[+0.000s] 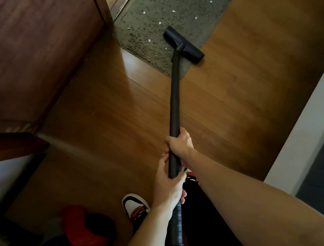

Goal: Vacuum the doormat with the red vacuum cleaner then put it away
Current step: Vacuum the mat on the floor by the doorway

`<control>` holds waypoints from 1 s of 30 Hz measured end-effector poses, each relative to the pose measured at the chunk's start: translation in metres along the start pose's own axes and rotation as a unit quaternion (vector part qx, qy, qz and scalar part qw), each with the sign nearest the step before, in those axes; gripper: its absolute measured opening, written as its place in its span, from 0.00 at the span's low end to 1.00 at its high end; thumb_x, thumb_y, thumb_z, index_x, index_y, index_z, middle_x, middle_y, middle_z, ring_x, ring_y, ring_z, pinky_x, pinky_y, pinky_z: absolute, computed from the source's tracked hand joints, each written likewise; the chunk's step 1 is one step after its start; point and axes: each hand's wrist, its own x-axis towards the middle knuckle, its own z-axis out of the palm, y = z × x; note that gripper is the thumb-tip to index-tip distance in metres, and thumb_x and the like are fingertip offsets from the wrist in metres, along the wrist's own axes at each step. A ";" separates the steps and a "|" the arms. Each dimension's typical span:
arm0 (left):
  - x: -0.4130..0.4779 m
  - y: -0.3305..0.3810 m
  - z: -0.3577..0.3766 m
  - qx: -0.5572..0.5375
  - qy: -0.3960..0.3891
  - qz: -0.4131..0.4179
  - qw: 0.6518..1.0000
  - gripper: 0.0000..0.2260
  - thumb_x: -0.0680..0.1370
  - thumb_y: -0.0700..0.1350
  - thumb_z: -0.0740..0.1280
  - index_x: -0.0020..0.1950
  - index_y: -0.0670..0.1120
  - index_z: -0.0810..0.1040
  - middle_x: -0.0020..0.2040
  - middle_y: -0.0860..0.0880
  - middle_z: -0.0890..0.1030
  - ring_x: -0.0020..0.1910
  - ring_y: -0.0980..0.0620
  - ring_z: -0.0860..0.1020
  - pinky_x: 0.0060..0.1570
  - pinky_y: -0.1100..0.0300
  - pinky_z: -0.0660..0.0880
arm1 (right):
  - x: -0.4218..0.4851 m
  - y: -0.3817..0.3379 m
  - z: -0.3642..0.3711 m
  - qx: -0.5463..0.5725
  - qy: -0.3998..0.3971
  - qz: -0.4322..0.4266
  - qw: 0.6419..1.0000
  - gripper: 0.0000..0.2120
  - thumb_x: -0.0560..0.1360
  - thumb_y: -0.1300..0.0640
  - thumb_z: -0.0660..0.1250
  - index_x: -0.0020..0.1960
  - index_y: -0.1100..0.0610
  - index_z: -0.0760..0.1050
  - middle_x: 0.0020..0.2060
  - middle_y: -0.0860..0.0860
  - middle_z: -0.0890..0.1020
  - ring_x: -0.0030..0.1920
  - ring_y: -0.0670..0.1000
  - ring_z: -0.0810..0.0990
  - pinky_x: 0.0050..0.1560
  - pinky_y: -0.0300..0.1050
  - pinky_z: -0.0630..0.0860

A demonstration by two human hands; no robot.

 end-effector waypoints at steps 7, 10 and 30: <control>0.000 -0.005 -0.005 -0.015 0.008 -0.003 1.000 0.25 0.78 0.38 0.69 0.68 0.60 0.69 0.35 0.47 0.79 0.23 0.48 0.72 0.22 0.59 0.69 | 0.003 0.008 0.006 -0.027 0.002 0.007 1.000 0.15 0.78 0.62 0.67 0.62 0.55 0.68 0.35 0.55 0.78 0.27 0.51 0.78 0.39 0.55 0.84; -0.006 -0.016 -0.013 -0.018 0.007 -0.006 1.000 0.25 0.78 0.37 0.68 0.68 0.61 0.69 0.37 0.45 0.80 0.24 0.48 0.72 0.22 0.59 0.69 | -0.002 0.020 0.013 -0.025 -0.001 0.015 1.000 0.15 0.77 0.63 0.66 0.62 0.55 0.68 0.34 0.55 0.78 0.27 0.51 0.78 0.38 0.55 0.84; -0.055 -0.062 -0.092 0.005 0.003 -0.015 1.000 0.27 0.79 0.40 0.68 0.71 0.62 0.63 0.45 0.45 0.82 0.26 0.50 0.76 0.24 0.59 0.73 | -0.067 0.065 0.083 -0.056 -0.020 0.006 0.998 0.15 0.79 0.63 0.66 0.62 0.53 0.68 0.38 0.56 0.79 0.29 0.49 0.79 0.32 0.45 0.81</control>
